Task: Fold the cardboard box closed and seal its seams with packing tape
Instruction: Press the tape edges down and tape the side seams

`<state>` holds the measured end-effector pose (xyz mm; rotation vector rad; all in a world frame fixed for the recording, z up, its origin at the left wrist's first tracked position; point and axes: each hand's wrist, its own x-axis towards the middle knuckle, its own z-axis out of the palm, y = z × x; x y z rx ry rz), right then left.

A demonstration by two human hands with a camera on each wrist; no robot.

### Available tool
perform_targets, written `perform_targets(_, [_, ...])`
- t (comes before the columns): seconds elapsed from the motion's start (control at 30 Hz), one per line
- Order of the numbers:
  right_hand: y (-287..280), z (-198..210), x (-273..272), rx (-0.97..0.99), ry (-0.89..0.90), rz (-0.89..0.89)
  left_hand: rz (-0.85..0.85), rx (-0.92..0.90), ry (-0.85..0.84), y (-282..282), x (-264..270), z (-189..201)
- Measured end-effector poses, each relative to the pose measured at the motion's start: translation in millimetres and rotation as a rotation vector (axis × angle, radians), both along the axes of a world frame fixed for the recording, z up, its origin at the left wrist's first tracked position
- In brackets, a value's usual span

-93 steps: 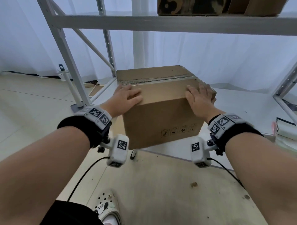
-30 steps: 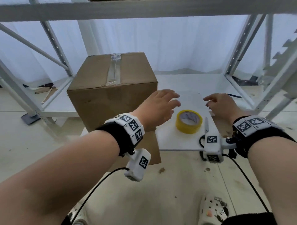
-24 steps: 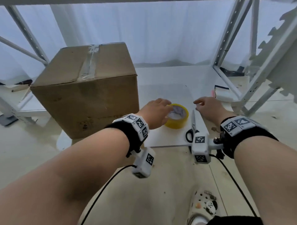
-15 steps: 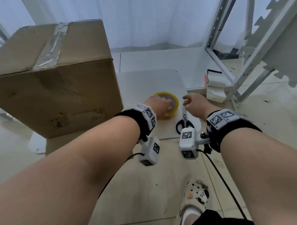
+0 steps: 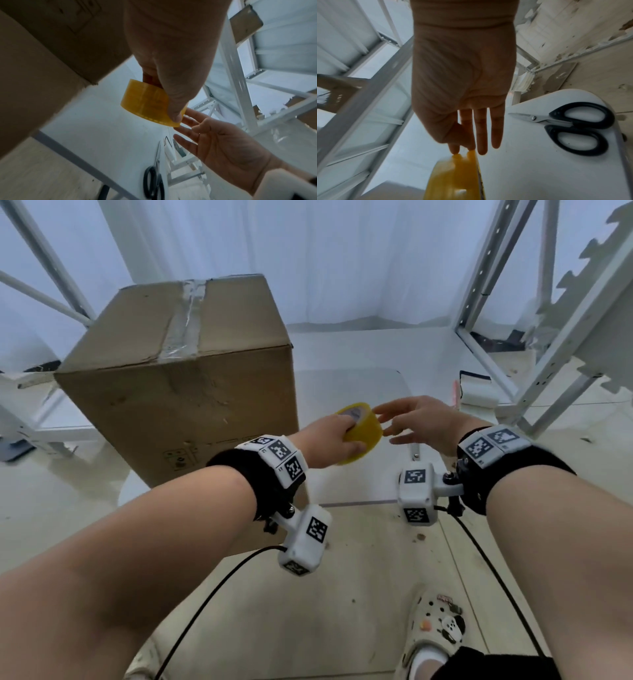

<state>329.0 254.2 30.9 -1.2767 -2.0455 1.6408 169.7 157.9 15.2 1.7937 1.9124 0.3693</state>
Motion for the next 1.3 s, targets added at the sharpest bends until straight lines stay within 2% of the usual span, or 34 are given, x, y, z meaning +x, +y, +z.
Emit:
perform_targets(0.23, [-46.9, 43.1, -28.9, 0.175, 0.092, 0.027, 0.060, 0.007, -0.148, -59.9, -27.1, 52.7])
perform_targets(0.37, [-77.2, 58.1, -49.1, 0.176, 0.116, 0.093, 0.090, 0.039, -0.215, -93.3, -37.1, 77.6])
perform_targets(0.53, [-111.2, 67.9, -74.9, 0.201, 0.196, 0.129, 0.217, 0.072, -0.325, -125.2, -59.7, 85.8])
perform_targets(0.73, [-125.1, 61.0, -102.1, 0.242, 0.217, 0.167, 0.318, 0.088, -0.392, -145.3, -82.9, 83.1])
perform_targets(0.93, [-129.3, 48.2, -131.1, 0.293, 0.228, 0.171, 0.351, 0.058, -0.372, -154.8, -100.1, 80.1])
perform_targets(1.1, [-136.1, 45.9, -148.2, 0.585, 0.091, 0.207, 0.476, 0.068, -0.412, -152.4, -103.9, 76.7])
perform_targets(1.17, [-138.0, 48.5, -153.0, 0.633, 0.084, 0.173, 0.490, 0.092, -0.342, -150.9, -104.3, 78.2])
perform_targets(1.3, [-143.2, 64.0, -154.5, 0.603, 0.161, 0.117, 0.485, 0.064, -0.205, -149.9, -105.6, 79.6])
